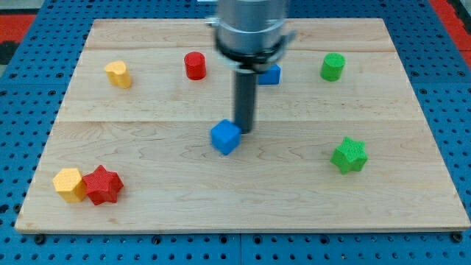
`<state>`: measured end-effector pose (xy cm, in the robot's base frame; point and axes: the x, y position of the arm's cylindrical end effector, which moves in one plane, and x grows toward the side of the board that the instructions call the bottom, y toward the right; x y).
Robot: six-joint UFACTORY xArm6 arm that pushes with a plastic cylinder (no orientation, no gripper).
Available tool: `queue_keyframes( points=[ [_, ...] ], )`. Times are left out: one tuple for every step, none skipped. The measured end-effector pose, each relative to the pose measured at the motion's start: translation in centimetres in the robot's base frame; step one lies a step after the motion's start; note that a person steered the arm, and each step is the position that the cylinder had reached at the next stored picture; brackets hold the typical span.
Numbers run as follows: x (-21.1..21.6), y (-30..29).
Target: Push the blue cube into the red star
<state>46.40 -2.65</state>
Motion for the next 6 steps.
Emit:
queue_keyframes(
  points=[
    [4.1, -6.1],
    [5.2, -6.0],
    [4.3, -2.8],
    [6.4, -2.4],
    [8.4, -6.1],
    [8.7, -6.2]
  ],
)
